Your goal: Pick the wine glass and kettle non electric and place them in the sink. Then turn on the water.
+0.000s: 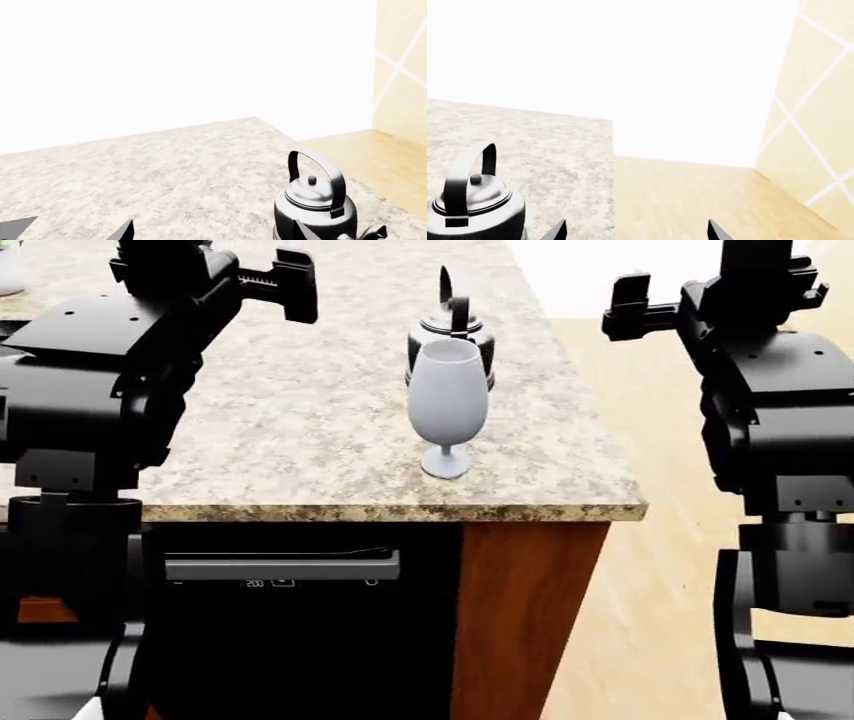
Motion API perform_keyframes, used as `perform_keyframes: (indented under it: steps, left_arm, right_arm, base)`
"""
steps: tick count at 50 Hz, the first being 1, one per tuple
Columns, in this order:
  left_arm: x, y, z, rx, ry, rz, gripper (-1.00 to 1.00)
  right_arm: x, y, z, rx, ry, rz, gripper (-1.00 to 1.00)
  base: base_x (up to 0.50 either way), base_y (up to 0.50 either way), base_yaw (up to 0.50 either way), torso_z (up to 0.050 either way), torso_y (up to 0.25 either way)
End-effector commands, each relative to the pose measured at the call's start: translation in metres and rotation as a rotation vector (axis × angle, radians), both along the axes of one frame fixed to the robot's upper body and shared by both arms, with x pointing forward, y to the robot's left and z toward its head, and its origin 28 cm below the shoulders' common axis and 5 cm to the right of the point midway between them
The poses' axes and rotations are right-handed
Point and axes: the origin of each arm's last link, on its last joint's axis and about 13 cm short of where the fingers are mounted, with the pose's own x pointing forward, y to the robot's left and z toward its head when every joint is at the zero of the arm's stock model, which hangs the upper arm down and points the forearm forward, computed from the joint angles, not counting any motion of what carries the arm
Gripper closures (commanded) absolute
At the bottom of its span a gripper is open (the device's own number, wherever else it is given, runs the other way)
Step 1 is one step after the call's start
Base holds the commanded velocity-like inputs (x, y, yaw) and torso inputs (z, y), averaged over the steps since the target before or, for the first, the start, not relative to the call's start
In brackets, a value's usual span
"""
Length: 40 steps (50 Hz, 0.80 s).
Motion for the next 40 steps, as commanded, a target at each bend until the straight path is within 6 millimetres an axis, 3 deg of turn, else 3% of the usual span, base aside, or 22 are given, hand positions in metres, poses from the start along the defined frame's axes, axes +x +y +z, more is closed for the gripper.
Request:
perform_keyframes:
  steps: [1,40]
  left_arm:
    - [0.0006,0.0014,0.0003,0.009,-0.002,0.004,-1.00]
    - [-0.0022,0.0036,-0.0025,0.022,-0.003,-0.014,-1.00]
  right_arm:
    - [0.0006,0.0039,-0.0005,-0.017,0.006,0.026,-1.00]
    - [-0.0007,0.0070,0.0005,-0.009,0.011,0.060,-1.00]
  base:
    - [0.00,0.00,0.00,0.000,0.000]
    - [0.50,0.00,0.00,0.000,0.000]
